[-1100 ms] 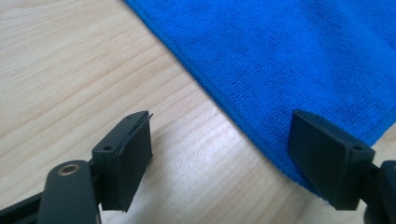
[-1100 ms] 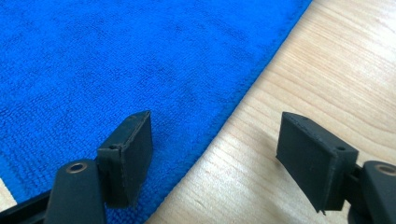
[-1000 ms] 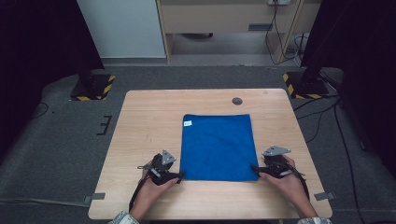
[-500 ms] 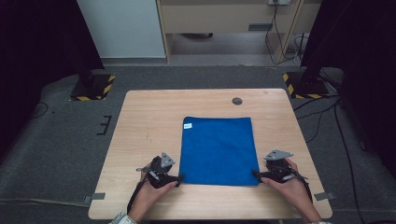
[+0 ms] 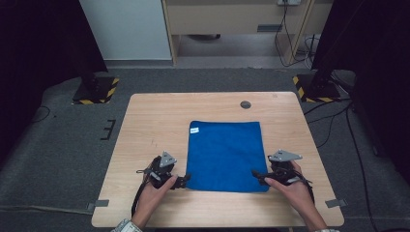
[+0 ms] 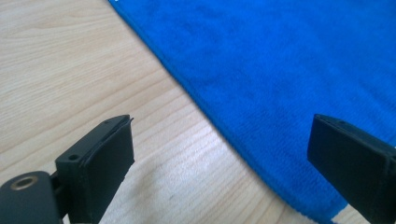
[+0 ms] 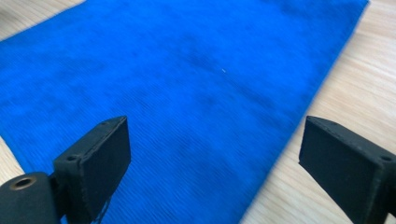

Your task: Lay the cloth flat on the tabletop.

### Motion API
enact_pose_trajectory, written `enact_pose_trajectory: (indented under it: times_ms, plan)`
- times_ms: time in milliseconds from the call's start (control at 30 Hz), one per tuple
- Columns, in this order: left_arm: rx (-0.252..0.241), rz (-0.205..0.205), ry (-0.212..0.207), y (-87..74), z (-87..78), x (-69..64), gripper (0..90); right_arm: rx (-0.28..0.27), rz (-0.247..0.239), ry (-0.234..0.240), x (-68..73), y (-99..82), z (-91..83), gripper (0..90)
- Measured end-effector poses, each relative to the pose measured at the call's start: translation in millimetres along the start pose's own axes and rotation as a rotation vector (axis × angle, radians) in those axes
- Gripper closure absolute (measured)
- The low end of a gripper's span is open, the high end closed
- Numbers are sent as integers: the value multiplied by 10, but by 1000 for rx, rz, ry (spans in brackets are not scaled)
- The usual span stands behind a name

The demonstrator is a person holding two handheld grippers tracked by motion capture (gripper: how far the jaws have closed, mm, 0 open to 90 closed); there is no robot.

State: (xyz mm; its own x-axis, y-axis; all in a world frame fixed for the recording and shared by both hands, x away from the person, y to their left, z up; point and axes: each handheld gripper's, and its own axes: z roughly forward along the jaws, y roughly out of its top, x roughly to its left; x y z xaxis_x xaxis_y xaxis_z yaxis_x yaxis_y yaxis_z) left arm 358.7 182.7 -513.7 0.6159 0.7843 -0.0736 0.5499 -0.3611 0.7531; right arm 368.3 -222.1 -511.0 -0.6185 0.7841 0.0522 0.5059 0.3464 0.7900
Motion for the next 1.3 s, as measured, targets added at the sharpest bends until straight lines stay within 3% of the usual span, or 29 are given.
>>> enact_pose_trajectory:
  times_ms: [367,467,600,667,800,1000,1300]
  plan:
    - [-36,-9,-4,100,28,117,56,-2,-19,41,165,180,163,85]
    - [-44,10,1,199,20,156,56,-9,-14,60,227,261,219,96]
    - [-73,1,-4,375,8,234,56,-5,-43,96,344,354,301,103]
    - [-85,13,-8,460,17,273,56,25,-58,132,413,397,354,107]
    - [-78,41,-8,626,66,341,56,50,-94,154,550,465,462,137]
    - [-103,-11,-47,816,127,452,62,58,-127,174,725,568,585,151]
    - [-88,-37,-44,950,202,536,69,43,-194,213,1032,731,703,160]
